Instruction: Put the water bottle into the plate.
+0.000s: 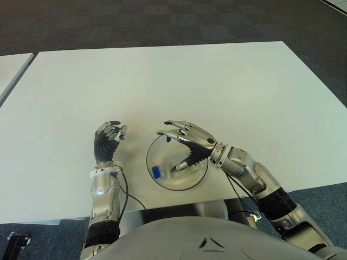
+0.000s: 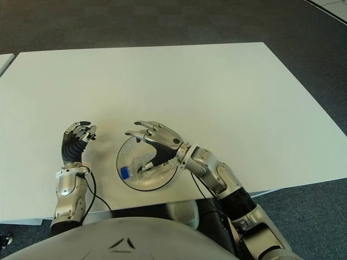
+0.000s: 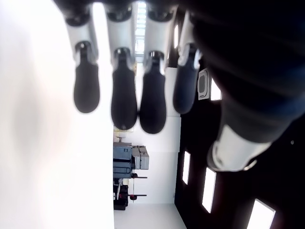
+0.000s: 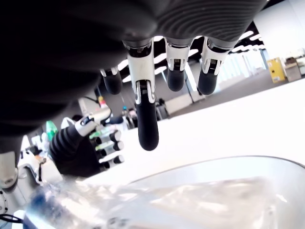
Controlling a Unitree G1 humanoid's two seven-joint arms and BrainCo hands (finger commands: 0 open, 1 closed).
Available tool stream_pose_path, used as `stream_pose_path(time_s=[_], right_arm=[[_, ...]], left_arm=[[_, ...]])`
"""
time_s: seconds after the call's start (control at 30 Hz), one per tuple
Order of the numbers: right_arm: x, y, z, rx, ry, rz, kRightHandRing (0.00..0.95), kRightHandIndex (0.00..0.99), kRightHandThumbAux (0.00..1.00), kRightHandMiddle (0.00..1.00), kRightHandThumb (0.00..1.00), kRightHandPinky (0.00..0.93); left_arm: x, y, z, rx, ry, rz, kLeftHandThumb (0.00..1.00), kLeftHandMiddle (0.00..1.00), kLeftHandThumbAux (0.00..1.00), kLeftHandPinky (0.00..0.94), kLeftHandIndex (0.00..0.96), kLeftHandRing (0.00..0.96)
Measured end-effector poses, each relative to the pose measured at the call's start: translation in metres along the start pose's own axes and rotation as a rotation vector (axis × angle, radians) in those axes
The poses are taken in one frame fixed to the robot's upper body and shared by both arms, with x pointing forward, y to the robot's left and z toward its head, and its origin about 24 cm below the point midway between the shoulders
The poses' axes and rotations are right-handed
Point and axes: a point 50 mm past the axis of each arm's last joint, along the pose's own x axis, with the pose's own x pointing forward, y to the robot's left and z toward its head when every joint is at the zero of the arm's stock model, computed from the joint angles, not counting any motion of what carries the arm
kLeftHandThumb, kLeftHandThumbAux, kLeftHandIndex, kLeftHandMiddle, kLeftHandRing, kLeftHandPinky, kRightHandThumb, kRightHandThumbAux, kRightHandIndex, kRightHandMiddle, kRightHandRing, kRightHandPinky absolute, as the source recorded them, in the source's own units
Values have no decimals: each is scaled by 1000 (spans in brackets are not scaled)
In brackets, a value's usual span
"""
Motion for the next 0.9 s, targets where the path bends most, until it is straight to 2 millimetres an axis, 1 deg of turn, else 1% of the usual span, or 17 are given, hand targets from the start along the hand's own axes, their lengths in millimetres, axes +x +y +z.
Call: stream_pose_path(time_s=[0.3,0.53,0.9], right_arm=[[-1,-1,-1,-43,-22,-102,0,0,340,0,342,0],[-1,-1,-1,-109,-24,-156,0,0,309,0,321,0],[-2,0,-4,-131,-16,-228,0,0,279,0,312,0]], left_arm=[[0,0,0,-5,1,2,710,632,708,596,437,607],[0,0,0,-4,0,1,710,632,708,591,437,606],[1,0,1,3,-5,6,710,621,708,584,437,596]])
